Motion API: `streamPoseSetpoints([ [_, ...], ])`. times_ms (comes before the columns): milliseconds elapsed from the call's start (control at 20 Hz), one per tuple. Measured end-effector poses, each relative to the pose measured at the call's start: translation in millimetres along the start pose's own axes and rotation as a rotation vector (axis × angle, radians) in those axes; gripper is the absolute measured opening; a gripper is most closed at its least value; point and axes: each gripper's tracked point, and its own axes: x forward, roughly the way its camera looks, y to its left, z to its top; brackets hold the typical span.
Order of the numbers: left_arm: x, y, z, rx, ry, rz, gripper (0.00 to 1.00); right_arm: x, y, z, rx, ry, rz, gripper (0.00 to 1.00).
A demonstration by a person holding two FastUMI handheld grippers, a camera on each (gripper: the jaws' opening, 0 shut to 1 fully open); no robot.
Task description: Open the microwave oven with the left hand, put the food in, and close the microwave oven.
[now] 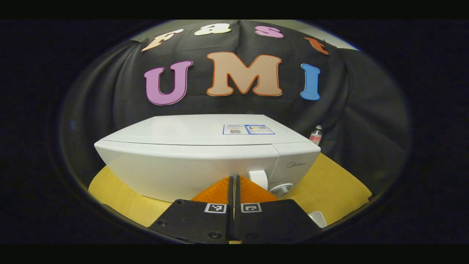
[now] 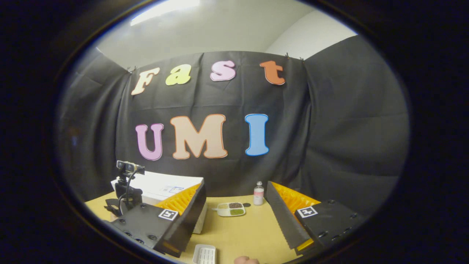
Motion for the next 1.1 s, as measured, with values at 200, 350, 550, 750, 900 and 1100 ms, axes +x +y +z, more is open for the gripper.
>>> streamPoseSetpoints([
  [200,-22,-8,4,-0.004,-0.019,-0.034,0.0,-1,6,5,0.01,-0.011,0.001,0.95],
  [350,-58,-2,17,0.036,-0.073,-0.04,0.0,-2,10,7,0.014,-0.017,0.001,0.94],
  [550,-115,17,68,0.071,-0.207,-0.028,0.0,-3,21,7,0.03,-0.022,0.007,0.94],
  [750,-171,43,128,0.048,-0.333,0.002,0.0,-5,37,13,0.03,-0.041,0.022,0.94],
  [900,-202,55,156,0.047,-0.403,0.017,0.0,-6,47,18,0.034,-0.053,0.027,0.94],
  [1100,-242,63,171,0.063,-0.461,0.051,0.03,-13,58,31,0.035,-0.08,0.033,0.94],
])
